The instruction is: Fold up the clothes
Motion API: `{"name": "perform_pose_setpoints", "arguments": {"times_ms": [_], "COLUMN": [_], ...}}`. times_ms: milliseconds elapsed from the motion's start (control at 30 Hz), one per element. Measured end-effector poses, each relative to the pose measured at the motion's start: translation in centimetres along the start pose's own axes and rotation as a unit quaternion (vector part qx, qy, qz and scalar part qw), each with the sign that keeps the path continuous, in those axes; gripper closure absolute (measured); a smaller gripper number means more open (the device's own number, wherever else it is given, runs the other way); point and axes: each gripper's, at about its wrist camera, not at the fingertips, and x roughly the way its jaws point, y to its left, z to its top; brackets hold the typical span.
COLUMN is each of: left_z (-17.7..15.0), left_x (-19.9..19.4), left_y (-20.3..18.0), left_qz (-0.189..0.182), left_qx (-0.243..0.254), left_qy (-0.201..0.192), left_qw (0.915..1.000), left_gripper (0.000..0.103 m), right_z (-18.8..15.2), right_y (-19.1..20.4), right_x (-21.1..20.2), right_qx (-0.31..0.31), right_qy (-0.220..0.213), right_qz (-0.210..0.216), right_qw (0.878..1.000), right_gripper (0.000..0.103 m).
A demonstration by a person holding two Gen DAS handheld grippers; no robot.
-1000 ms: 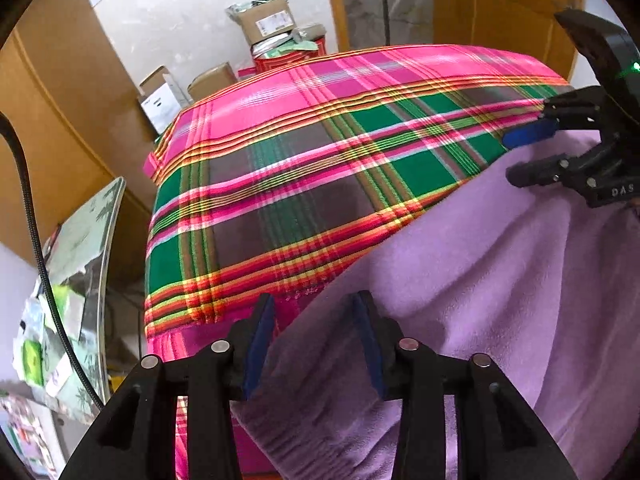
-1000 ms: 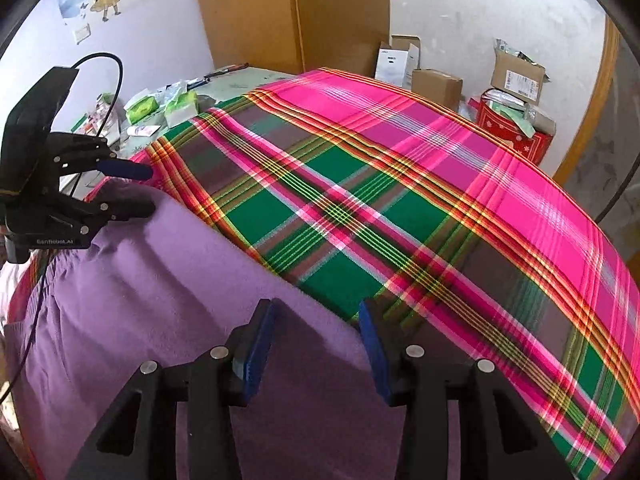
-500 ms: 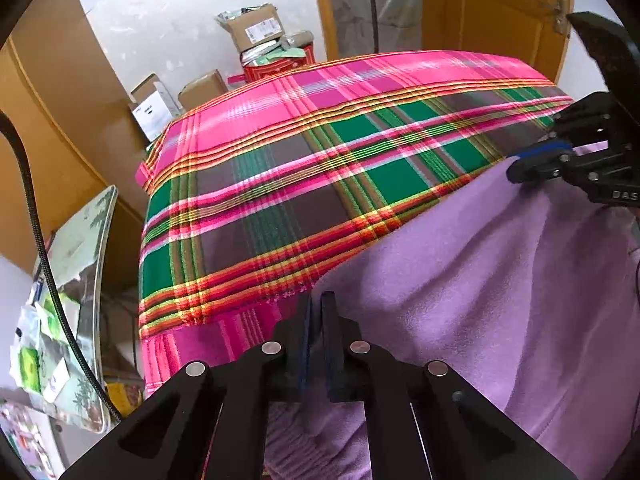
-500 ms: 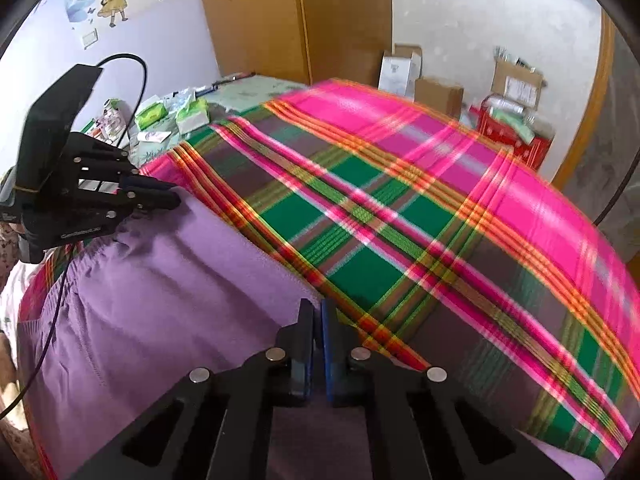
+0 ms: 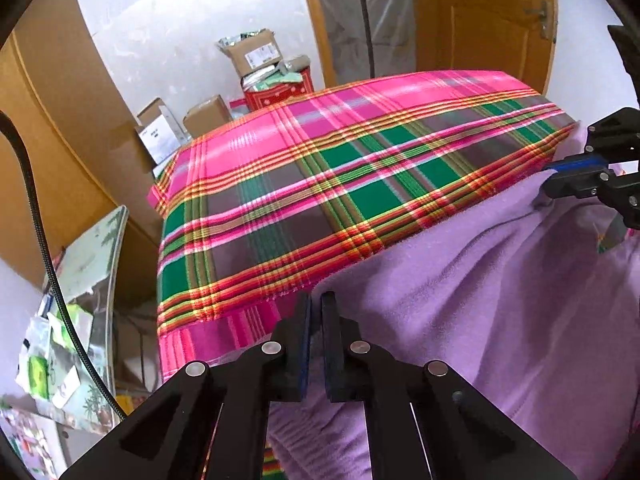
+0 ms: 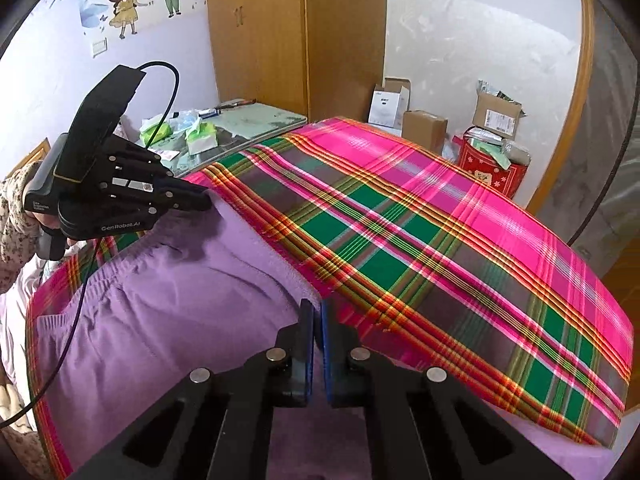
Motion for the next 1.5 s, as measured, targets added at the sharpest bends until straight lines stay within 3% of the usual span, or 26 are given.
{"name": "perform_pose_setpoints", "arguments": {"times_ms": [667, 1300, 1500], "left_z": [-2.0, -4.2, -5.5], "left_x": [-6.9, -9.7, -10.1], "left_y": [-0.9, -1.2, -1.2], "left_qz": [0.029, 0.046, 0.036], "left_qx": [0.014, -0.003, -0.01], "left_qy": [-0.04, -0.055, -0.053], "left_qw": [0.9987, 0.9974, 0.9979], "left_gripper": [0.098, 0.1, 0.1], "right_z": [-1.7, -2.4, -3.4], "right_y": [4.9, 7.1, 7.8], "right_x": [-6.7, -9.2, -9.9], "right_qx": [-0.013, -0.021, -0.024], "right_qy": [-0.039, -0.053, -0.054], "right_qz": [-0.021, -0.028, -0.026], "right_qw": [0.999, 0.998, 0.998], "right_gripper": [0.099, 0.099, 0.099]}}
